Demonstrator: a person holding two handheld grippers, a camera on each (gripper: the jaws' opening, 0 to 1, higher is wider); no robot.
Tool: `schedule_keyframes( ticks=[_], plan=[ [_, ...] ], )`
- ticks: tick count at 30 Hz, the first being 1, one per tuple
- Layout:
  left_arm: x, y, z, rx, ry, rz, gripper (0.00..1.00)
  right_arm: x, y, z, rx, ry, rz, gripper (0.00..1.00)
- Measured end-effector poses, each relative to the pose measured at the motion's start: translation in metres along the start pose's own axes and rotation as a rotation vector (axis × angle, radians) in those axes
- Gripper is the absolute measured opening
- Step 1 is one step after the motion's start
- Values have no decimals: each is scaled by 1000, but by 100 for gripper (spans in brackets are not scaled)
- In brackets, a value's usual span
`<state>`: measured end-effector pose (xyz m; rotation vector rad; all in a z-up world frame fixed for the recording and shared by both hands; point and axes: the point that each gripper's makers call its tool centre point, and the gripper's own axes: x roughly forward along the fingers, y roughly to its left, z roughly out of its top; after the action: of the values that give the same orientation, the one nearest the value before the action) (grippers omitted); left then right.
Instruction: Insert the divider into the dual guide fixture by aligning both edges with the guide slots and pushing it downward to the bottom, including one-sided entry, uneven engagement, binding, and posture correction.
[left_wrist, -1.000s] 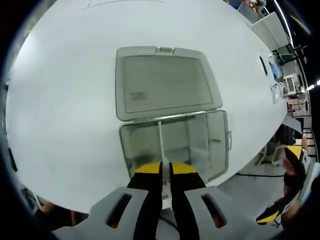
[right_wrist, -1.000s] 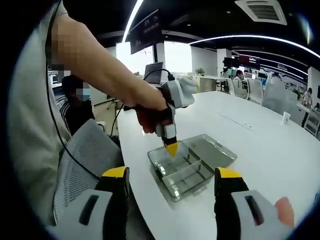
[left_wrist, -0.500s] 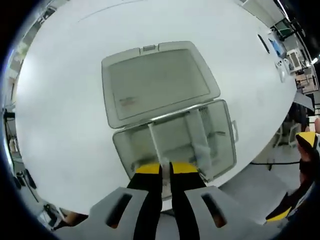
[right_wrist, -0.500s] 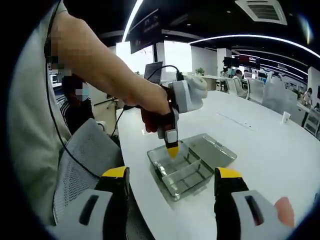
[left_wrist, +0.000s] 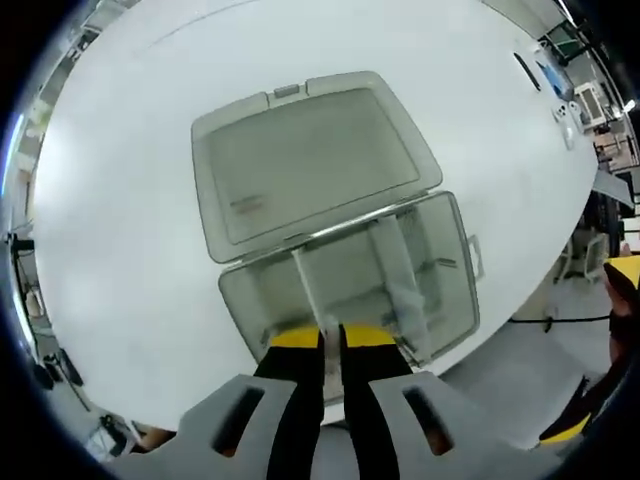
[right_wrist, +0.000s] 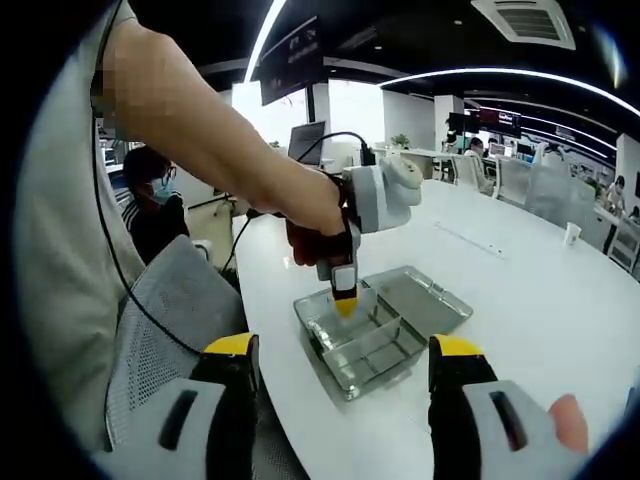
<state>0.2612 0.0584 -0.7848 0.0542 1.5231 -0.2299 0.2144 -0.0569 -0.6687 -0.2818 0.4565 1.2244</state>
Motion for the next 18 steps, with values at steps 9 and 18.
schedule_keyframes(
  ticks=[9, 18],
  plan=[
    [5, 1, 0, -2, 12, 1, 2, -4, -2, -3, 8, 6, -5, 67],
    [8, 2, -2, -12, 9, 5, 2, -5, -5, -2, 7, 7, -9, 67]
  ],
)
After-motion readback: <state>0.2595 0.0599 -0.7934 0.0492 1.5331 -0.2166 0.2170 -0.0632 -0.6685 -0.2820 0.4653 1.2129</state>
